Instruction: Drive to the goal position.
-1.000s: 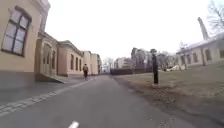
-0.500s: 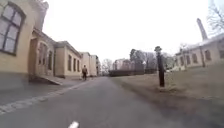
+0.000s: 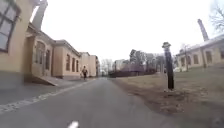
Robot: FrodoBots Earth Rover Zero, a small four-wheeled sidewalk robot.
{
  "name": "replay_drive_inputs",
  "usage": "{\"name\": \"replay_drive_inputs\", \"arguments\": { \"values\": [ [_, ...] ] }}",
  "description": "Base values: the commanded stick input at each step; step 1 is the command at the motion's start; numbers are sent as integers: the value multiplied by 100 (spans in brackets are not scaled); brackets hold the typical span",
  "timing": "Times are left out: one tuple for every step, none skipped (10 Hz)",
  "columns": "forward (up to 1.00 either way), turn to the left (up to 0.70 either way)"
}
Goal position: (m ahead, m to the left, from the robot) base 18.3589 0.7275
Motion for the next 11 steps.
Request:
{"name": "replay_drive_inputs", "arguments": {
  "values": [
    [100, 37],
    [100, 43],
    [100, 17],
    [100, 3],
    [100, 13],
    [100, 43],
    [100, 32],
    [100, 3],
    [100, 3],
    [100, 3],
    [100, 3]
  ]
}}
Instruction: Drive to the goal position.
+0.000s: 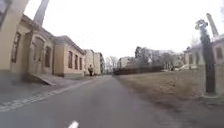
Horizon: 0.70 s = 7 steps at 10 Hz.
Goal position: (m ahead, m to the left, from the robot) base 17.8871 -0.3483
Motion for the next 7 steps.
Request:
{"name": "replay_drive_inputs", "arguments": {
  "values": [
    [100, 3],
    [100, 3],
    [100, 3],
    [100, 3],
    [100, 3],
    [100, 3],
    [100, 3]
  ]
}}
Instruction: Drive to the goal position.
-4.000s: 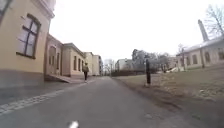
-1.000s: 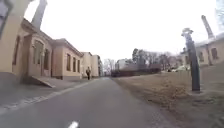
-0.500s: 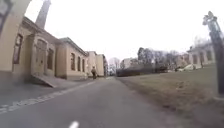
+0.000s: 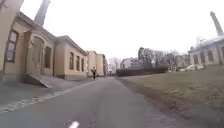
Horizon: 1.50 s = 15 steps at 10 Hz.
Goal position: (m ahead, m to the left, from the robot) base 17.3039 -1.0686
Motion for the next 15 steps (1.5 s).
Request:
{"name": "replay_drive_inputs", "arguments": {
  "values": [
    [100, 3],
    [100, 3],
    [100, 3],
    [100, 3],
    [100, 3],
    [100, 3],
    [100, 3],
    [100, 3],
    [100, 3],
    [100, 3],
    [100, 3],
    [100, 3],
    [100, 3],
    [100, 3],
    [100, 3]
  ]
}}
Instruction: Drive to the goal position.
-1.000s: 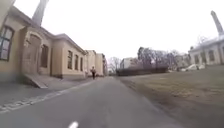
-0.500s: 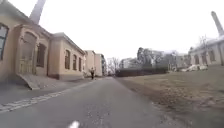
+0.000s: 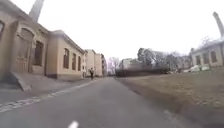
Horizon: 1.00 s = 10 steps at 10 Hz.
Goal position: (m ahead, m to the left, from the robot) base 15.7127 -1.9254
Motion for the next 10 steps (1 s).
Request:
{"name": "replay_drive_inputs", "arguments": {
  "values": [
    [100, 3],
    [100, 3],
    [100, 3],
    [100, 3],
    [100, 3],
    [100, 3],
    [100, 3],
    [100, 3],
    [100, 3],
    [100, 3]
  ]
}}
